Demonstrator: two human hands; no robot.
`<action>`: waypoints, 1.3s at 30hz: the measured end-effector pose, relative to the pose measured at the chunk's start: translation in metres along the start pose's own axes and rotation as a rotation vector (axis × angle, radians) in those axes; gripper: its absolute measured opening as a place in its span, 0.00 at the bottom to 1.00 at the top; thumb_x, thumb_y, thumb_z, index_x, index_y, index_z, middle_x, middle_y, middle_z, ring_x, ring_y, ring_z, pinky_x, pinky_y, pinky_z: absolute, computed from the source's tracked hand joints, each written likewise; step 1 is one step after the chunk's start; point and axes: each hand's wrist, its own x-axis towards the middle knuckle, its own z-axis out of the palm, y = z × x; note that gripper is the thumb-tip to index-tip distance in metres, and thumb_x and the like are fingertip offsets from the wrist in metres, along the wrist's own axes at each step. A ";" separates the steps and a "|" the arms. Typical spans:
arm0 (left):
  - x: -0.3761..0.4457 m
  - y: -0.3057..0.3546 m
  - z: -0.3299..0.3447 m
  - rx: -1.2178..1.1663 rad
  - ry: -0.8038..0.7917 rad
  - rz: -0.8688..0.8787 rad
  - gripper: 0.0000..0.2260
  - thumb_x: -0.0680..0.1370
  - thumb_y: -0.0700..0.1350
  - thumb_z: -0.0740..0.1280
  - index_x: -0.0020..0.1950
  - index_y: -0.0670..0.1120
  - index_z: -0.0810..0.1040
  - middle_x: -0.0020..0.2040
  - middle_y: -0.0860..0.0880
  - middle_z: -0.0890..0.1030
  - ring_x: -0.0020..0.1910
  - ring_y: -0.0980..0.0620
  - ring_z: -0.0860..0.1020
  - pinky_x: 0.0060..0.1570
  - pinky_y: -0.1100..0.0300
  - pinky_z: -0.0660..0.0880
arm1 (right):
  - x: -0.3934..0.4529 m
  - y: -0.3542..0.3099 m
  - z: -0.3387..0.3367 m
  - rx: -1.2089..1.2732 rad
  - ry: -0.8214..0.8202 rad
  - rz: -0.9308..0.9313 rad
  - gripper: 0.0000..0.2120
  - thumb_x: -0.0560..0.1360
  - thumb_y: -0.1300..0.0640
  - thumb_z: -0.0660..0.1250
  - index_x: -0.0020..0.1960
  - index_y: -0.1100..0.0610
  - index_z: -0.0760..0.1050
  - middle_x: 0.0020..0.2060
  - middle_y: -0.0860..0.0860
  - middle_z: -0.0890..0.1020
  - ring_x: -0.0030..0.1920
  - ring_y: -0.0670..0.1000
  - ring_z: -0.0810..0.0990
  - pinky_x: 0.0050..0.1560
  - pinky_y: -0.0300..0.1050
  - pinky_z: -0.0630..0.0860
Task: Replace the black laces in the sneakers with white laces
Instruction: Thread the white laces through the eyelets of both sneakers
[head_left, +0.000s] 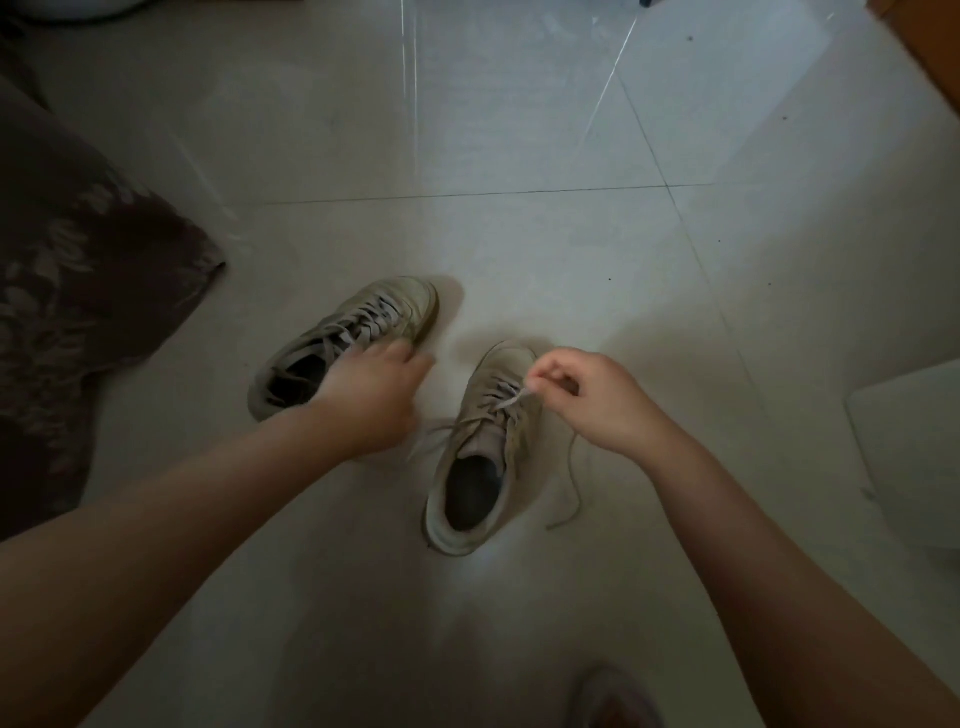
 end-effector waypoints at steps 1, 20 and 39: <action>0.005 0.006 -0.007 -0.207 0.129 0.127 0.24 0.76 0.55 0.61 0.71 0.50 0.65 0.63 0.48 0.73 0.63 0.47 0.72 0.62 0.52 0.67 | 0.000 -0.011 -0.001 0.062 -0.017 -0.036 0.03 0.77 0.56 0.66 0.45 0.49 0.77 0.36 0.41 0.79 0.39 0.40 0.78 0.42 0.36 0.73; -0.019 0.063 -0.013 -0.653 0.461 0.172 0.11 0.74 0.57 0.64 0.48 0.51 0.79 0.32 0.54 0.78 0.31 0.54 0.76 0.31 0.63 0.70 | 0.003 -0.020 -0.004 0.561 0.004 0.186 0.08 0.79 0.61 0.62 0.44 0.54 0.77 0.33 0.49 0.77 0.28 0.41 0.71 0.32 0.34 0.68; 0.002 0.062 -0.002 -1.494 0.024 -0.223 0.03 0.75 0.42 0.70 0.45 0.43 0.83 0.32 0.51 0.78 0.26 0.63 0.70 0.27 0.72 0.66 | 0.025 -0.048 0.034 0.898 0.065 0.280 0.06 0.79 0.65 0.62 0.51 0.58 0.76 0.38 0.51 0.80 0.35 0.43 0.75 0.33 0.34 0.72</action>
